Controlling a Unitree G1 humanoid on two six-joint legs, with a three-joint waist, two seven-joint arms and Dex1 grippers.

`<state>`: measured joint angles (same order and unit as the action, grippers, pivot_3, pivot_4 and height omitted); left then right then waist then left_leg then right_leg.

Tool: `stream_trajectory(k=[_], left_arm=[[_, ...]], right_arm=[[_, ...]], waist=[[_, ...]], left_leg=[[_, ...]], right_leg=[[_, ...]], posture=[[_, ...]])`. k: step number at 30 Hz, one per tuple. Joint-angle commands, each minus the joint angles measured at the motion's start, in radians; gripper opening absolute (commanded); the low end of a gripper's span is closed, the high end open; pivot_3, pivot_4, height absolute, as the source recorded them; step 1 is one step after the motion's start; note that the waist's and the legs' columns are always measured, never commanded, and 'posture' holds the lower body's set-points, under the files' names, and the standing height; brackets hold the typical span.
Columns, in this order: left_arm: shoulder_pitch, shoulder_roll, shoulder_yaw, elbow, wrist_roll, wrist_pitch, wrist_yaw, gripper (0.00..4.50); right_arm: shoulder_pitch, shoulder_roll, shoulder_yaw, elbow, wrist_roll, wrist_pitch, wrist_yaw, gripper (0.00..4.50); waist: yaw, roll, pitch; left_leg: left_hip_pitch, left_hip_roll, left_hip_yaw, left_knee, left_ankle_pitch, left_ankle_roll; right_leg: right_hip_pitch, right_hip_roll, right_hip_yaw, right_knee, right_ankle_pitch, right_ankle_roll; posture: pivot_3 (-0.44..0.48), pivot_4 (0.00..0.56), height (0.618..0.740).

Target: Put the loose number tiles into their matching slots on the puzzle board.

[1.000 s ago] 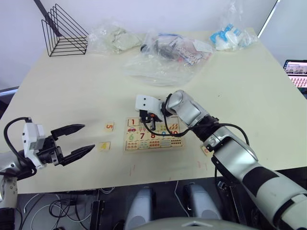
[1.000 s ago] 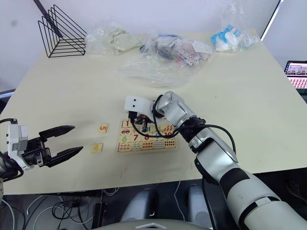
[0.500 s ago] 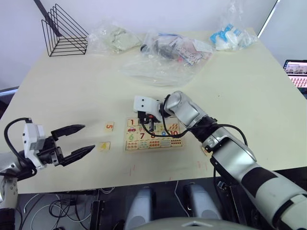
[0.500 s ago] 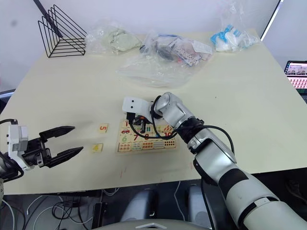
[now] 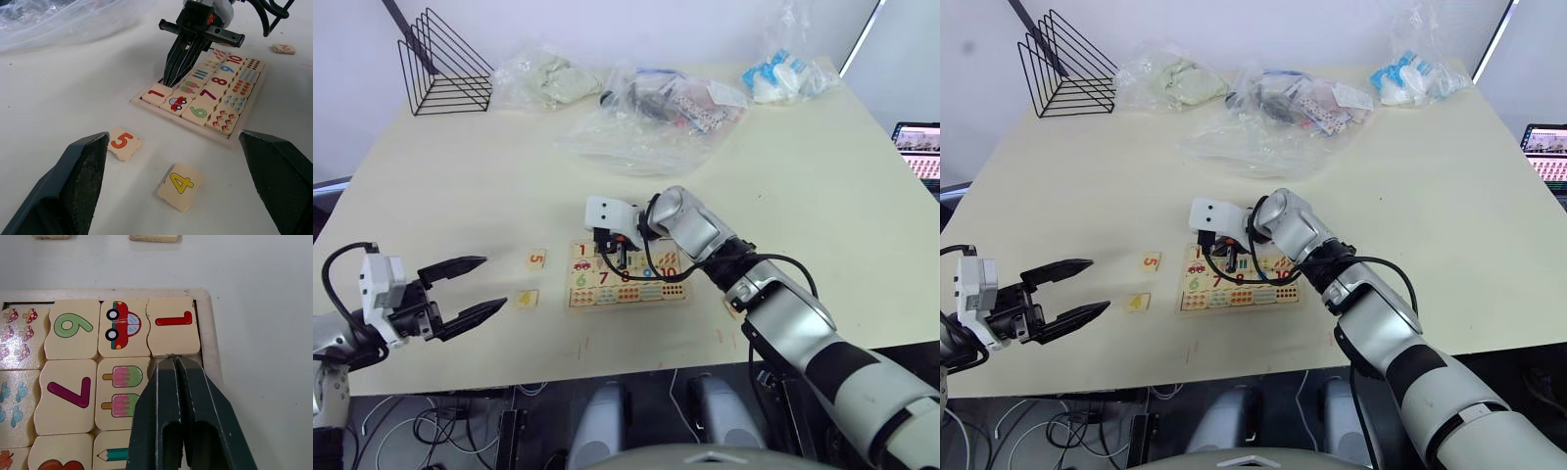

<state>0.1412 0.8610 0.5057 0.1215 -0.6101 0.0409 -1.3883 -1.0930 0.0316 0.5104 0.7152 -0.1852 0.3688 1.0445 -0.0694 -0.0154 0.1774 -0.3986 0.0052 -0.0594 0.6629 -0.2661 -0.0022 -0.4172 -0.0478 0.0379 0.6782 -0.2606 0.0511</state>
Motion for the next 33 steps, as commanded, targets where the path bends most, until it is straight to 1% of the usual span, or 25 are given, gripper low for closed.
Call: stream_trajectory(k=[1, 9, 16, 22, 29, 33], left_arm=[[0.002, 0.000, 0.022, -0.015, 0.001, -0.015, 0.005, 4.50], [0.023, -0.013, 0.033, -0.016, 0.009, -0.030, 0.016, 4.50], [0.049, -0.032, 0.045, -0.030, 0.006, -0.041, 0.036, 4.50], [0.061, -0.046, 0.038, -0.035, 0.002, -0.036, 0.052, 4.50], [0.065, -0.057, 0.023, -0.034, 0.010, -0.043, 0.062, 4.50], [0.069, -0.065, 0.021, -0.029, 0.013, -0.051, 0.061, 4.50]], right_arm=[[0.000, -0.010, -0.021, -0.070, 0.016, 0.020, 0.009, 0.07], [0.071, -0.045, -0.116, -0.223, 0.106, 0.016, -0.011, 0.07], [0.204, -0.137, -0.196, -0.451, 0.209, 0.059, -0.003, 0.07], [0.375, -0.240, -0.299, -0.680, 0.298, 0.045, -0.046, 0.07], [0.568, -0.362, -0.411, -0.860, 0.394, 0.084, -0.079, 0.07], [0.699, -0.429, -0.500, -0.938, 0.453, 0.060, -0.099, 0.07]], waist=[[0.000, 0.000, 0.000], [0.000, 0.000, 0.000], [0.004, -0.001, 0.000], [0.010, -0.001, 0.000], [0.015, -0.001, 0.000], [0.027, -0.001, 0.000]], left_leg=[[0.000, 0.000, 0.000, 0.000, 0.000, 0.000], [0.000, 0.000, 0.000, 0.000, 0.000, 0.000], [0.000, 0.000, 0.000, 0.000, 0.000, 0.000], [0.000, 0.001, 0.000, 0.000, 0.000, 0.000], [0.000, 0.001, 0.000, 0.000, 0.000, 0.000], [0.001, 0.001, 0.001, 0.001, 0.000, 0.001]], right_leg=[[0.000, 0.000, 0.000, 0.000, 0.000, 0.000], [0.000, 0.000, 0.000, 0.000, 0.000, 0.000], [0.000, -0.001, 0.000, 0.000, 0.000, 0.000], [0.001, -0.001, 0.000, 0.000, 0.000, 0.000], [0.002, -0.001, 0.000, -0.001, 0.000, 0.000], [0.003, -0.001, 0.000, -0.001, 0.000, 0.000]], posture=[[0.000, 0.150, 0.740], [0.000, 0.150, 0.740], [0.000, 0.150, 0.740], [0.000, 0.150, 0.740], [0.000, 0.150, 0.740], [0.000, 0.150, 0.740]])
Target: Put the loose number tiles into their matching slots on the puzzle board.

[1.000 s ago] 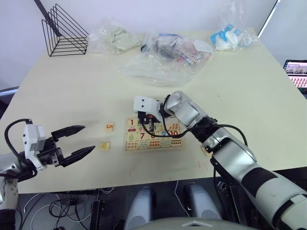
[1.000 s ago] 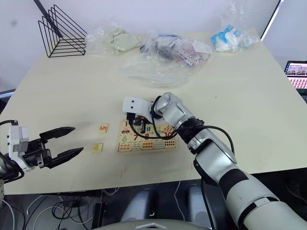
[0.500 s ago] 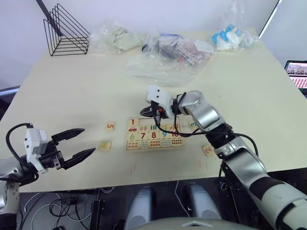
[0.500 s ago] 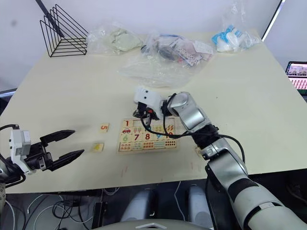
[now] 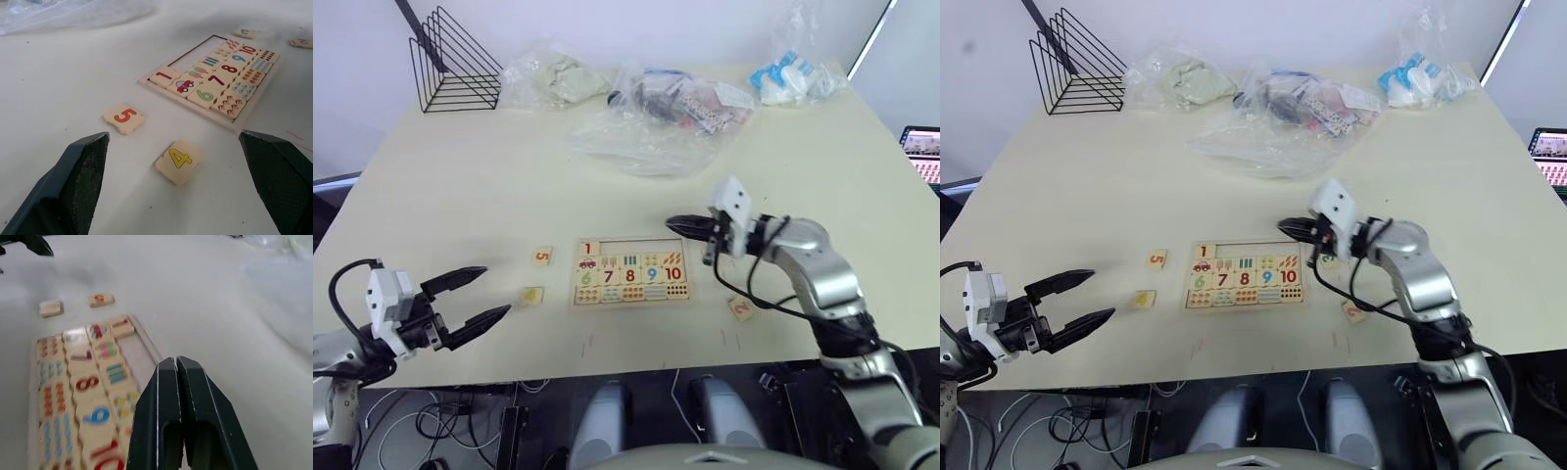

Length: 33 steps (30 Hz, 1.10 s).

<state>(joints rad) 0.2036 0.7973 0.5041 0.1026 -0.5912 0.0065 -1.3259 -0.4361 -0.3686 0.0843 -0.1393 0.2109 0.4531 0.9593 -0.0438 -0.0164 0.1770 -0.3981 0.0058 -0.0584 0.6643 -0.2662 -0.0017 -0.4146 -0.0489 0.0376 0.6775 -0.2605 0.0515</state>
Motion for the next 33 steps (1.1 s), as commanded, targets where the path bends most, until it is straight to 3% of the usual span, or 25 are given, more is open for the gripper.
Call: stream_trajectory(k=[1, 2, 4, 5, 6, 11, 22, 33], left_arm=[[0.008, -0.003, 0.023, -0.008, -0.005, -0.020, -0.003, 4.50], [0.010, -0.005, 0.023, -0.004, -0.003, -0.025, -0.005, 4.50], [0.011, -0.008, 0.024, 0.002, -0.003, -0.031, -0.007, 4.50], [0.012, -0.008, 0.025, 0.004, -0.003, -0.033, -0.007, 4.50], [0.011, -0.008, 0.025, 0.010, -0.002, -0.037, -0.009, 4.50], [0.011, -0.007, 0.027, 0.031, -0.003, -0.049, -0.018, 4.50], [0.046, -0.007, 0.047, 0.089, -0.001, -0.084, -0.037, 4.50], [0.057, -0.006, 0.048, 0.099, -0.009, -0.095, -0.050, 4.50]], right_arm=[[0.067, -0.040, -0.090, -0.096, 0.069, -0.029, -0.018, 0.07], [0.098, -0.051, -0.113, -0.110, 0.084, -0.037, -0.022, 0.07], [0.182, -0.083, -0.176, -0.137, 0.121, -0.061, -0.015, 1.07], [0.216, -0.097, -0.202, -0.147, 0.139, -0.070, -0.010, 1.18], [0.261, -0.112, -0.236, -0.158, 0.160, -0.081, -0.002, 1.92], [0.413, -0.176, -0.336, -0.179, 0.221, -0.149, 0.027, 4.43], [0.760, -0.192, -0.532, -0.155, 0.298, -0.375, 0.124, 4.48], [0.900, -0.136, -0.555, -0.081, 0.293, -0.587, 0.131, 4.48]], waist=[[0.002, 0.000, 0.000], [0.003, 0.000, 0.000], [0.003, 0.000, 0.000], [0.005, 0.000, 0.000], [0.006, 0.000, 0.000], [0.006, 0.000, 0.000], [0.009, -0.001, -0.001], [0.010, -0.001, -0.001]], left_leg=[[0.000, 0.000, 0.000, 0.000, 0.000, 0.000], [0.001, 0.000, 0.000, 0.000, 0.000, 0.000], [0.001, 0.000, 0.000, 0.000, 0.000, 0.000], [0.001, 0.000, 0.000, 0.000, 0.000, 0.000], [0.001, 0.000, 0.000, 0.000, 0.000, 0.000], [0.002, 0.000, 0.000, 0.002, 0.000, 0.000], [0.004, 0.001, 0.001, 0.003, 0.000, 0.000], [0.005, 0.001, 0.001, 0.003, 0.000, 0.000]], right_leg=[[0.000, 0.000, 0.000, 0.000, 0.000, 0.000], [0.001, 0.001, 0.000, 0.000, 0.000, 0.000], [0.001, 0.001, 0.000, 0.000, 0.000, 0.000], [0.001, 0.001, 0.000, 0.000, 0.000, 0.000], [0.001, 0.001, 0.000, 0.000, 0.000, 0.000], [0.003, 0.001, -0.001, 0.000, 0.000, 0.000], [0.007, 0.002, -0.001, -0.001, 0.000, 0.000], [0.007, 0.002, 0.000, -0.001, -0.001, 0.000]], posture=[[0.000, 0.150, 0.740], [0.000, 0.150, 0.740], [0.000, 0.150, 0.740], [0.000, 0.150, 0.740], [0.000, 0.150, 0.740], [0.000, 0.150, 0.740], [0.000, 0.150, 0.740], [0.000, 0.150, 0.740]])
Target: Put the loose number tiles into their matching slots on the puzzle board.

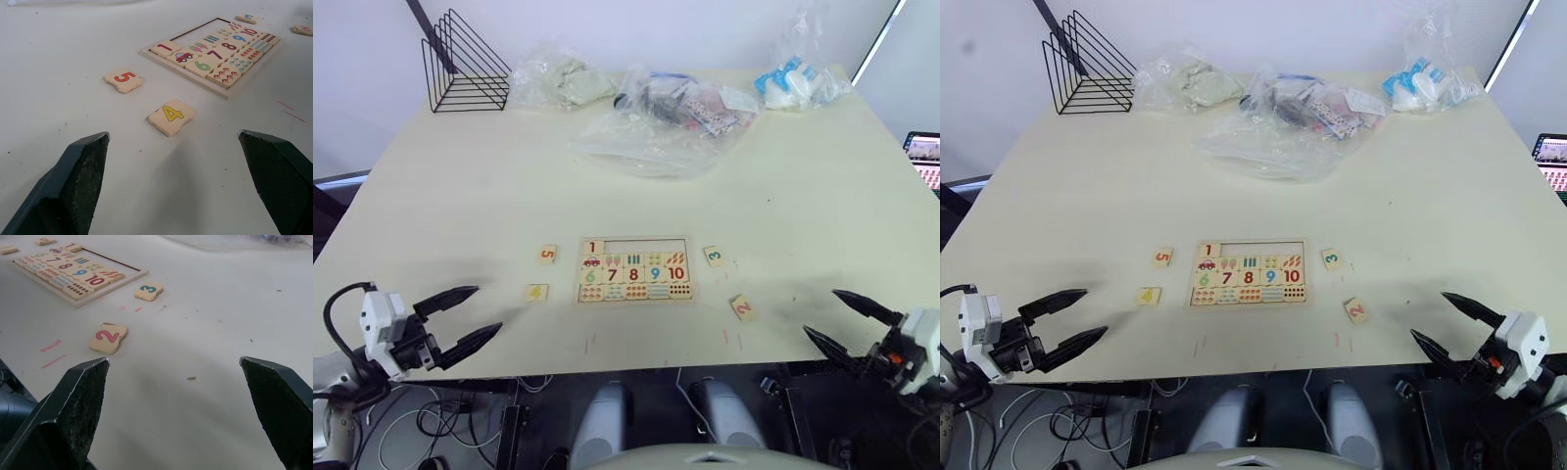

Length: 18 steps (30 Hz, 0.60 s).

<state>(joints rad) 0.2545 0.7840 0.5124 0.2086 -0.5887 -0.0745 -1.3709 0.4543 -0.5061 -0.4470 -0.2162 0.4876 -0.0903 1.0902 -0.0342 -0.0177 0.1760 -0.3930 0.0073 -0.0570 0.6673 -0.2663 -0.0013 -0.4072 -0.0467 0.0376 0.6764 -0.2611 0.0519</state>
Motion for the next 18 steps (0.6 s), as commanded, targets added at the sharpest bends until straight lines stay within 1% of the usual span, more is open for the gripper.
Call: stream_trajectory(k=[1, 18], left_arm=[[0.007, 0.007, 0.040, -0.007, -0.012, -0.014, -0.005, 4.50], [-0.011, 0.012, 0.035, 0.011, -0.014, -0.010, -0.024, 4.50]], right_arm=[[0.013, 0.001, -0.022, -0.001, 0.017, -0.051, 0.001, 4.48], [0.004, -0.007, 0.007, 0.028, 0.020, -0.091, -0.010, 4.48]], waist=[[0.000, 0.000, 0.000], [0.001, 0.000, 0.000]], left_leg=[[0.000, 0.000, 0.000, 0.000, 0.000, 0.000], [0.000, 0.000, 0.000, 0.000, 0.000, 0.000]], right_leg=[[0.000, 0.000, 0.000, 0.000, 0.000, 0.000], [0.000, 0.000, 0.000, 0.000, 0.000, 0.000]], posture=[[0.000, 0.150, 0.740], [0.000, 0.150, 0.740]])
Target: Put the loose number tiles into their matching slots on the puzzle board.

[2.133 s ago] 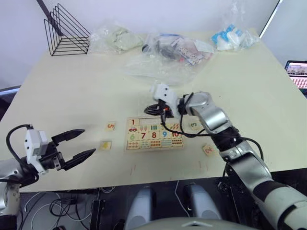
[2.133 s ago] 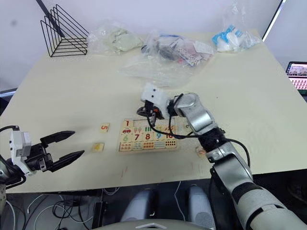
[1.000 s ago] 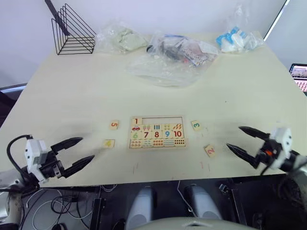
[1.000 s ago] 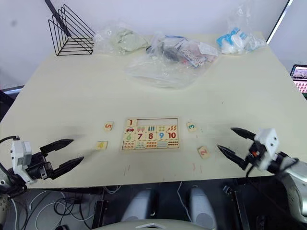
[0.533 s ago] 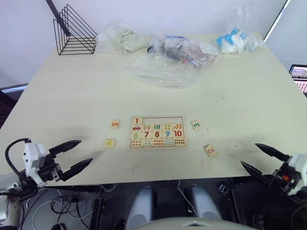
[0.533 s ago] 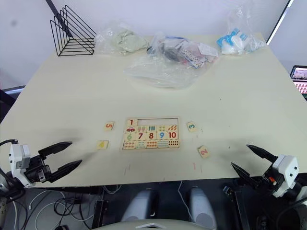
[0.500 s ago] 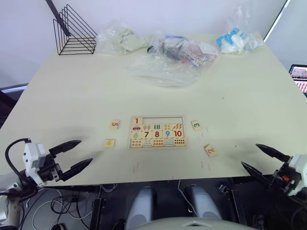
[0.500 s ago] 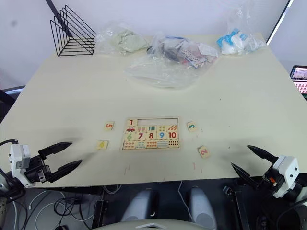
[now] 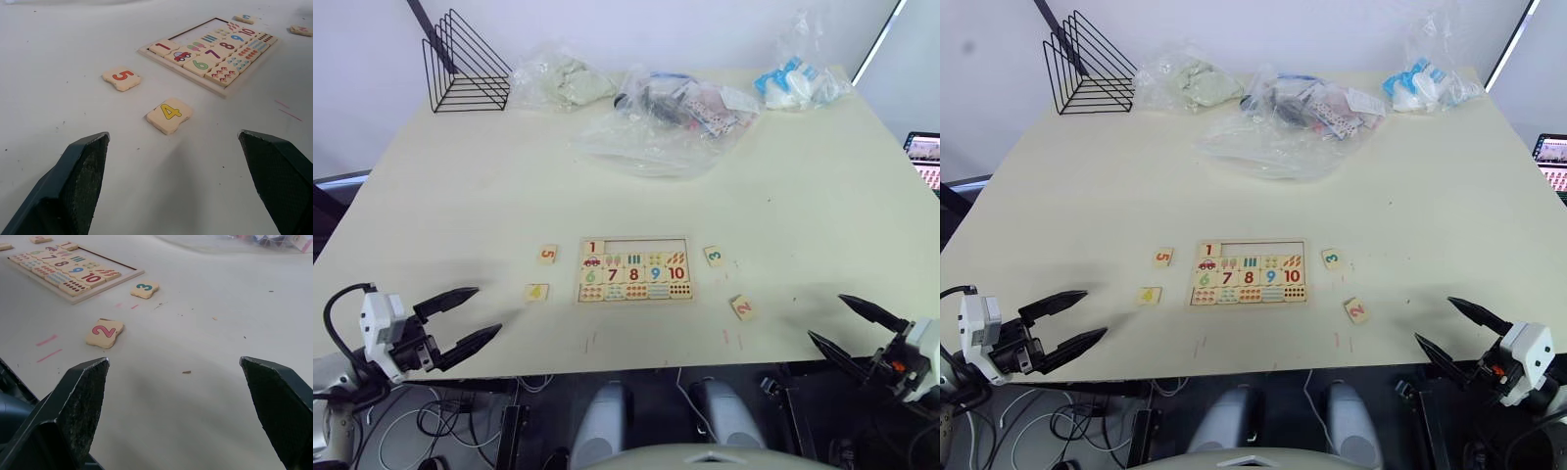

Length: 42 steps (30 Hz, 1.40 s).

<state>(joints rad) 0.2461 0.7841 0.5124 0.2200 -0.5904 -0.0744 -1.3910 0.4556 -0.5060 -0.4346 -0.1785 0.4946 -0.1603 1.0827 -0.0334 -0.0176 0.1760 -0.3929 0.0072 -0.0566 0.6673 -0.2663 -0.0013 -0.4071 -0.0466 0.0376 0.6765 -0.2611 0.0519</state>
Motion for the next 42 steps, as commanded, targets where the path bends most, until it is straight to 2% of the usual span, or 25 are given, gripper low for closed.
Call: stream_trajectory(k=[1, 15, 21, 30, 36, 42], left_arm=[[-0.003, 0.012, 0.034, -0.001, -0.012, -0.010, -0.006, 4.50], [-0.027, 0.012, 0.018, 0.012, -0.003, -0.020, -0.034, 4.50], [-0.050, 0.015, 0.005, 0.011, 0.002, -0.032, -0.059, 4.50], [-0.080, 0.020, -0.043, -0.110, -0.018, -0.011, -0.099, 4.50], [-0.088, 0.022, -0.058, -0.137, -0.026, 0.000, -0.133, 4.50], [-0.102, 0.026, -0.066, -0.157, -0.035, 0.014, -0.160, 4.50]], right_arm=[[0.002, -0.007, -0.004, -0.010, 0.013, -0.022, -0.003, 4.48], [-0.008, -0.010, 0.015, -0.002, 0.006, -0.033, -0.002, 4.48], [-0.011, -0.045, 0.047, -0.001, 0.006, -0.021, 0.036, 4.48], [-0.036, -0.077, 0.113, -0.063, -0.010, 0.009, 0.031, 4.48], [-0.044, -0.079, 0.157, -0.108, -0.018, 0.032, -0.008, 4.48], [-0.107, -0.121, 0.186, -0.084, -0.016, 0.043, 0.028, 4.48]], waist=[[0.000, 0.000, 0.000], [0.001, 0.000, 0.000], [0.000, 0.000, 0.000], [0.001, 0.000, 0.000], [0.004, 0.000, 0.000], [0.004, 0.000, 0.000]], left_leg=[[0.000, 0.000, 0.000, 0.000, 0.000, 0.000], [0.000, 0.000, 0.000, 0.000, 0.000, 0.000], [0.000, 0.000, 0.001, 0.000, 0.000, 0.000], [0.001, 0.000, 0.004, 0.001, 0.000, 0.000], [0.002, 0.000, 0.004, 0.001, 0.000, 0.000], [0.002, 0.000, 0.004, 0.001, 0.000, 0.000]], right_leg=[[0.000, 0.000, 0.000, 0.000, 0.000, 0.000], [0.000, 0.000, 0.000, 0.000, 0.000, 0.000], [0.000, 0.000, 0.000, 0.001, 0.000, 0.000], [0.001, 0.000, 0.000, 0.001, 0.000, 0.000], [0.002, 0.000, 0.000, 0.001, 0.000, 0.000], [0.002, 0.000, 0.000, 0.001, 0.000, 0.000]], posture=[[0.000, 0.150, 0.740], [0.000, 0.150, 0.740], [0.000, 0.150, 0.740], [0.000, 0.150, 0.740], [0.000, 0.150, 0.740], [0.000, 0.150, 0.740]])
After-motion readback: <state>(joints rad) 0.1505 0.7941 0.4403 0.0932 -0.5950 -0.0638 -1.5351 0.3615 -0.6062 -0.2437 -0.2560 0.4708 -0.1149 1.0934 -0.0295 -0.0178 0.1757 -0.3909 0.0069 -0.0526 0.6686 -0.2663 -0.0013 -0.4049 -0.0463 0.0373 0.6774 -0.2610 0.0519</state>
